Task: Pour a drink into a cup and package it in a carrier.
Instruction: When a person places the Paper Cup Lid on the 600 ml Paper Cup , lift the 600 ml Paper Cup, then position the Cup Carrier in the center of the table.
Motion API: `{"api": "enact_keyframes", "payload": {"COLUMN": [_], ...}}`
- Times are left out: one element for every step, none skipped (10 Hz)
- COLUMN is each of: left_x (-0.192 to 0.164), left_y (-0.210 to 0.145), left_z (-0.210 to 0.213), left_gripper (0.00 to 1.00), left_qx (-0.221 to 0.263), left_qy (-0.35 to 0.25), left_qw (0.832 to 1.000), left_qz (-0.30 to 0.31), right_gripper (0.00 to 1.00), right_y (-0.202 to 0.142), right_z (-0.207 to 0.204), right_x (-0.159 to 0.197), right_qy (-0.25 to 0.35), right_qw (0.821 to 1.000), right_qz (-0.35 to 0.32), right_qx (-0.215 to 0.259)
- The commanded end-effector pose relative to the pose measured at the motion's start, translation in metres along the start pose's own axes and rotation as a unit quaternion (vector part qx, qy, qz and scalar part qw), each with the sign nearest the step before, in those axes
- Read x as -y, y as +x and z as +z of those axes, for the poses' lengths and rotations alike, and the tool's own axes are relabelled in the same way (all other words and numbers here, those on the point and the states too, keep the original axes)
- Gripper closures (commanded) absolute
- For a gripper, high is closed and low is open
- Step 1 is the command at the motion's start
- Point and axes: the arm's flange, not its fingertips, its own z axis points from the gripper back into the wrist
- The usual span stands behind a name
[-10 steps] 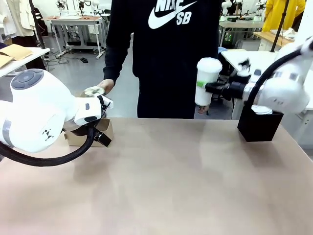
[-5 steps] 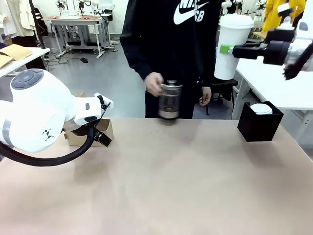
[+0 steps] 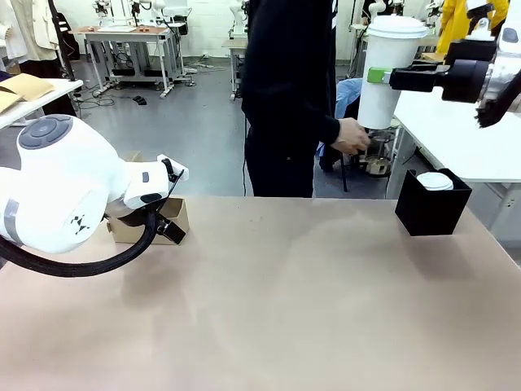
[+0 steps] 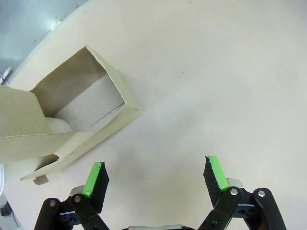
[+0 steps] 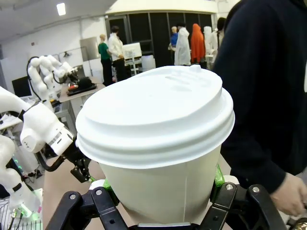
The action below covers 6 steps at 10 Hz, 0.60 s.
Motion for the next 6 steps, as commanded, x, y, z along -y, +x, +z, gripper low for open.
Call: {"api": "enact_keyframes", "payload": {"left_x": [-0.0001, -0.0001, -0.0001, -0.0001, -0.0001, -0.0001], "left_y": [-0.0005, -0.0005, -0.0005, -0.0005, -0.0005, -0.0005], "left_z": [0.0001, 0.0001, 0.0001, 0.0001, 0.0001, 0.0001], "left_gripper": [0.00, 0.00, 0.00, 0.00, 0.00, 0.00], "left_qx": [0.000, 0.000, 0.000, 0.000, 0.000, 0.000], "left_qy": [-0.001, -0.001, -0.001, -0.001, -0.001, -0.001], "left_qw": [1.000, 1.000, 1.000, 1.000, 1.000, 1.000], "left_qz": [0.000, 0.000, 0.000, 0.000, 0.000, 0.000], "right_gripper": [0.19, 0.19, 0.19, 0.19, 0.19, 0.19], "right_y": [0.0070, 0.0070, 0.0070, 0.0070, 0.0070, 0.0070], "right_z": [0.0017, 0.0017, 0.0017, 0.0017, 0.0017, 0.0017], "right_x": [-0.0035, -0.0035, -0.0035, -0.0035, -0.0035, -0.0035], "right_qy": [-0.003, -0.003, -0.003, -0.003, -0.003, -0.003], "right_qw": [1.000, 1.000, 1.000, 1.000, 1.000, 1.000], "right_qz": [0.010, 0.010, 0.010, 0.010, 0.010, 0.010], "right_qx": [0.003, 0.003, 0.003, 0.003, 0.003, 0.003]}}
